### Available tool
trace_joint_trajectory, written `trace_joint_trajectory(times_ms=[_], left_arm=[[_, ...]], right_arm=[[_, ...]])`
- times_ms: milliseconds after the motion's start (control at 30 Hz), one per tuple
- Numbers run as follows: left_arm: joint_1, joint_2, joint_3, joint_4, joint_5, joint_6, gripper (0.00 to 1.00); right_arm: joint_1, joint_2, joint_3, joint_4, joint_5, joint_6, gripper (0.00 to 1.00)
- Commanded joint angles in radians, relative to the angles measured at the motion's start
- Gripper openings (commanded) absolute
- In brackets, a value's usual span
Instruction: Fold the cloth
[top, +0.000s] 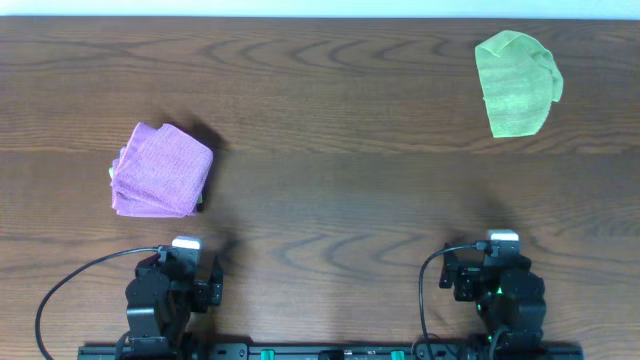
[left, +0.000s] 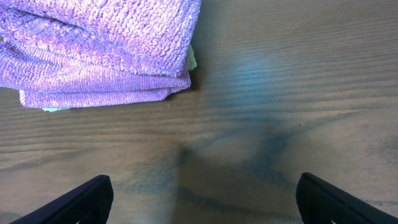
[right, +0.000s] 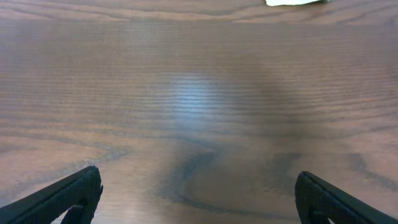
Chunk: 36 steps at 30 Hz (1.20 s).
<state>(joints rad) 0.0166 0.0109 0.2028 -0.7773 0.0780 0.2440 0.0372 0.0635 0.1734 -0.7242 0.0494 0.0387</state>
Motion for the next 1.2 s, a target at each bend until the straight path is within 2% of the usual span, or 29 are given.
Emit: trace_joint_trajectory(times_ms=[0, 1167], left_arm=[[-0.005, -0.007, -0.022, -0.033, -0.011, 0.018, 0.95], [-0.005, -0.007, -0.022, -0.033, -0.011, 0.018, 0.95]], right_arm=[[-0.041, -0.027, -0.014, -0.009, -0.033, -0.063, 0.99], [-0.056, -0.058, -0.014, -0.005, -0.032, -0.063, 0.99]])
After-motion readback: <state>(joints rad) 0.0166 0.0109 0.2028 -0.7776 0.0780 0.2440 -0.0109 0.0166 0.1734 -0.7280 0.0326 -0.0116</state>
